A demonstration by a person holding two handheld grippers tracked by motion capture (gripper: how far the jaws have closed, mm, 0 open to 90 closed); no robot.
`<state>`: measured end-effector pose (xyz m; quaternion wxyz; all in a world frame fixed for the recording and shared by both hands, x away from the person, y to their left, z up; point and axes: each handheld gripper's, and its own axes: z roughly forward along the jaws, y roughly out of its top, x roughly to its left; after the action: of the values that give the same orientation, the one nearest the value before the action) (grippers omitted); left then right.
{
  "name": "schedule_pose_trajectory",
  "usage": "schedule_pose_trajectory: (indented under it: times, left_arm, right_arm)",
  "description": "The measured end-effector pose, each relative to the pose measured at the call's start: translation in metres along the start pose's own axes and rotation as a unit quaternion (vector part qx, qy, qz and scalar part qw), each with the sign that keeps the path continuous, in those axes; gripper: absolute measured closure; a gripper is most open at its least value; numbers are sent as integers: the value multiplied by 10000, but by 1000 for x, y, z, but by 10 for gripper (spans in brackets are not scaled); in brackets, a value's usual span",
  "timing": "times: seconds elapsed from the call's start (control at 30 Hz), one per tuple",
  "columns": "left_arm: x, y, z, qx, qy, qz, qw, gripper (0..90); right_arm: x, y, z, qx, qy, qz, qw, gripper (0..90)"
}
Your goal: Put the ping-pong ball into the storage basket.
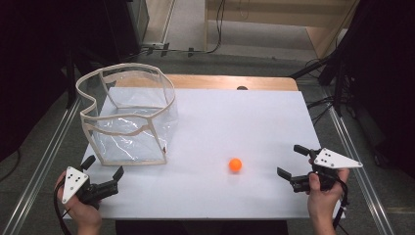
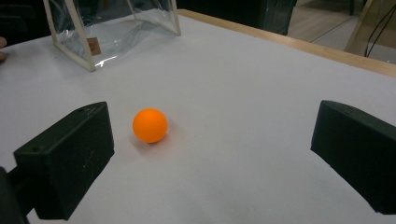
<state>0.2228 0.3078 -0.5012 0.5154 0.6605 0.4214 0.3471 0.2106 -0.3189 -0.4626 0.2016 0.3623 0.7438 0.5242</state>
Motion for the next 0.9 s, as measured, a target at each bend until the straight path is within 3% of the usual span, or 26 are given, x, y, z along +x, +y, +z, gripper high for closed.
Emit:
schedule_pose_trajectory:
  times: [0.4,0.9]
  left_arm:
    - [0,0,0,-8,-15,-14,10000,0]
    - [0,0,0,-29,-24,-10,10000,0]
  right_arm:
    - [9,22,17,283,253,-298,9988,0]
    - [15,38,37,589,523,-492,9957,0]
